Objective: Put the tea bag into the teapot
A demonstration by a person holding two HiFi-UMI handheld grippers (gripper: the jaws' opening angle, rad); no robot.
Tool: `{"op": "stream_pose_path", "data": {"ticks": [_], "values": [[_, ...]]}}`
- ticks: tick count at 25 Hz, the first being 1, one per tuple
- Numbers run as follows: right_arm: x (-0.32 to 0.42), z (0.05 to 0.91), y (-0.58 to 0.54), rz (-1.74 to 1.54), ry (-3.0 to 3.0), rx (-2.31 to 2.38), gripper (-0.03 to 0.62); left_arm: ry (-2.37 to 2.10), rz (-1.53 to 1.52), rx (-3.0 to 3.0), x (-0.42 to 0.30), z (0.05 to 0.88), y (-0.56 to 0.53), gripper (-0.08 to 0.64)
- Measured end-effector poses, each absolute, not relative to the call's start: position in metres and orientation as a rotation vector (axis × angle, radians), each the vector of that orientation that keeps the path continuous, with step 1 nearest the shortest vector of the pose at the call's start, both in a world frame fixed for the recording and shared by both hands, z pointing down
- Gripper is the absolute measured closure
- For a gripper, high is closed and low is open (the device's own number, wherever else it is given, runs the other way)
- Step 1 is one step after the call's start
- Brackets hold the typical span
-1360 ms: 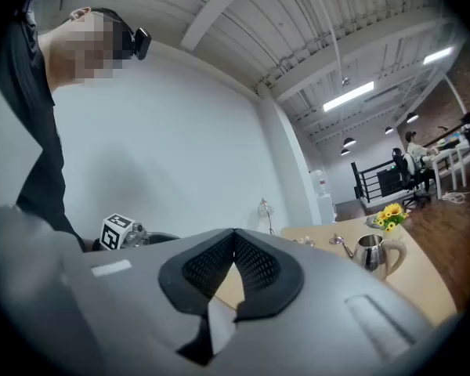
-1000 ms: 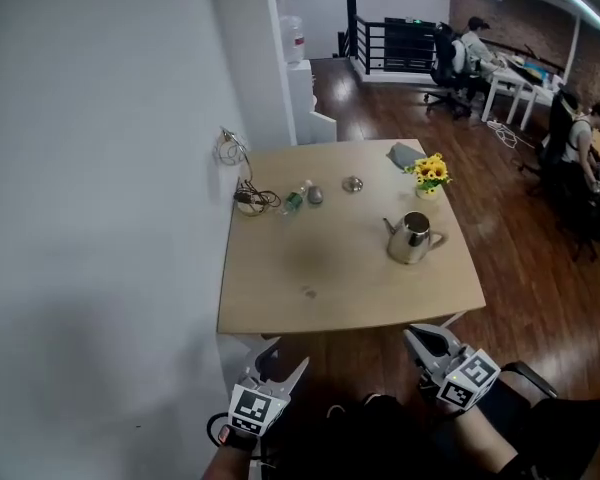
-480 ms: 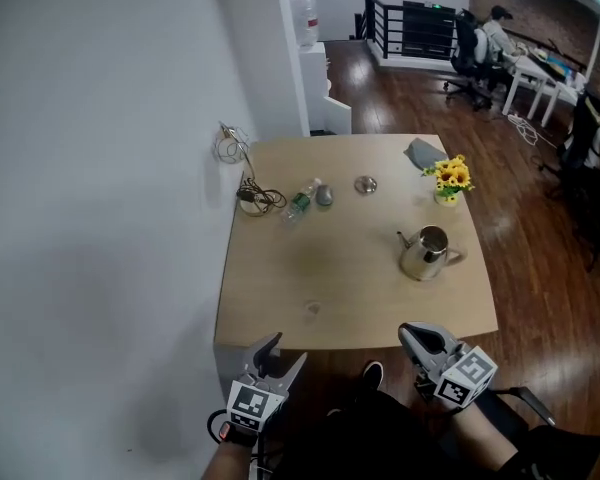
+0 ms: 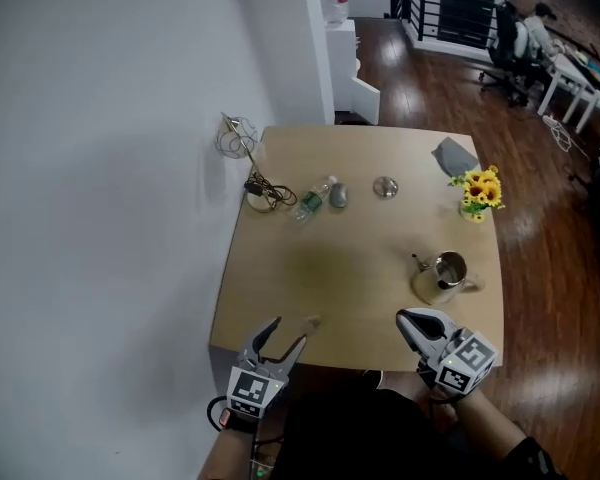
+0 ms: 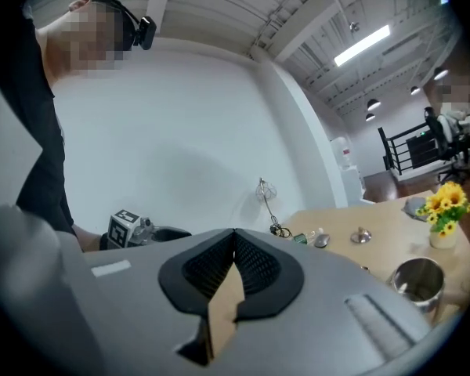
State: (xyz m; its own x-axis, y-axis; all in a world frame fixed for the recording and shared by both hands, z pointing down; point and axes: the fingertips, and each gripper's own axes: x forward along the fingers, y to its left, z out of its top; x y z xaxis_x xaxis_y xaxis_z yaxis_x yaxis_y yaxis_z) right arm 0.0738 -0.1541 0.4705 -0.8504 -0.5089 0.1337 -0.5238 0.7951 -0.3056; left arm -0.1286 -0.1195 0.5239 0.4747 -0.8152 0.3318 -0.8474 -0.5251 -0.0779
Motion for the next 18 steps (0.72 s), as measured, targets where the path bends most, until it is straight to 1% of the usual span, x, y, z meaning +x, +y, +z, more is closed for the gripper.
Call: {"op": "stream_pose_path", "data": {"ticks": [8, 12, 18], "values": [[0.037, 0.486, -0.191, 0.579, -2.912, 0.755, 0.578, -1.446, 0.550, 2.606, -0.137, 0.530, -0.151, 0.319], [0.002, 0.503, -0.196, 0.582, -2.866, 0.716, 0.551, -1.393, 0.577, 2.612, -0.153, 0.540, -0.165, 0.319], [-0.060, 0.572, -0.194, 0.631, -2.752, 0.578, 0.537, -1.280, 0.689, 2.604, -0.169, 0.579, -0.175, 0.319]]}}
